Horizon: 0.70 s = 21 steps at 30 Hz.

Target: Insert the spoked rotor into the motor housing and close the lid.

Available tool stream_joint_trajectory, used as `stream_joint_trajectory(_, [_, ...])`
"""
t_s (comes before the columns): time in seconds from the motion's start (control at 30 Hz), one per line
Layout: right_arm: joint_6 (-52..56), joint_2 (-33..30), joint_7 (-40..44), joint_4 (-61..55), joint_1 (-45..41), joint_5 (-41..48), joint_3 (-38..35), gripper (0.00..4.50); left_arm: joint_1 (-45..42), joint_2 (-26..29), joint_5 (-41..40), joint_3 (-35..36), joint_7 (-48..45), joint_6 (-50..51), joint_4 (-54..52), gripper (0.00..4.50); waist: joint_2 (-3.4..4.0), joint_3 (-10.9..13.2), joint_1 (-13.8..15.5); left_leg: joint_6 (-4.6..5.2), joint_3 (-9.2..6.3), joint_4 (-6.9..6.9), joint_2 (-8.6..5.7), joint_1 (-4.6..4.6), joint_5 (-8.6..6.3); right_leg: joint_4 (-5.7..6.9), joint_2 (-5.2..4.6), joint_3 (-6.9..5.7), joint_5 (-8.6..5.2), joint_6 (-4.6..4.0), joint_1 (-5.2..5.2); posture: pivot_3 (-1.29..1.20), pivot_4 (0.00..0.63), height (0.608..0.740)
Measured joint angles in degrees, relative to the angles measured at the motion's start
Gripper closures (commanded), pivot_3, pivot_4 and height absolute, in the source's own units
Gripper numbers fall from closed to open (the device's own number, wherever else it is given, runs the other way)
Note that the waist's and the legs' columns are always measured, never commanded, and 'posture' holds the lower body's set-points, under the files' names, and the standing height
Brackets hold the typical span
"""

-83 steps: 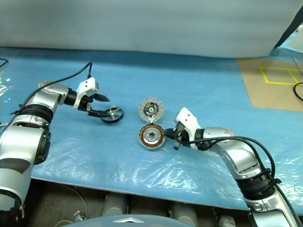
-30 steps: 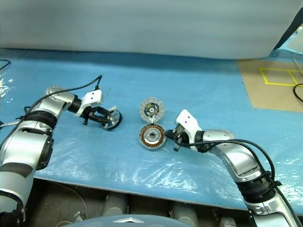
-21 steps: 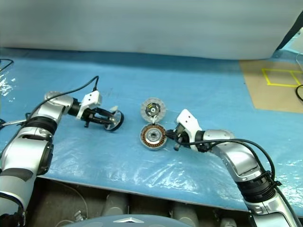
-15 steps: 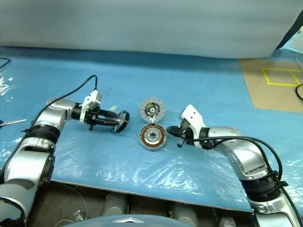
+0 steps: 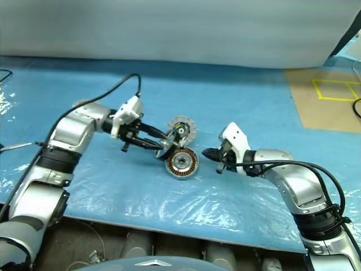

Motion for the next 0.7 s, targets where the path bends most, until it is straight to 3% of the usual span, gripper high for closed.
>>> stream_joint_trajectory(0.27, [1.1, 0.0, -2.4, -1.0, 2.6, 0.1, -0.2, 4.50, -1.0, -0.6, 2.6, -6.8, -0.6, -6.8, 7.7, 3.15, 0.06, 0.0, -0.2, 0.00, -0.01, -0.02, 0.01, -0.10, 0.00, -0.01, 0.04, 0.01, 0.01, 0.02, -0.01, 0.00, 0.150, 0.740])
stream_joint_trajectory(0.7, [1.7, -0.1, -4.8, -3.9, 5.1, 0.1, -1.3, 4.50, -3.2, -3.4, 4.3, -7.0, -0.7, -12.2, 13.1, 3.15, 0.06, 0.0, 0.0, 0.00, -0.03, 0.02, -0.02, -0.09, 0.00, 0.00, 0.01, 0.01, 0.02, 0.03, 0.00, 0.00, 0.150, 0.740])
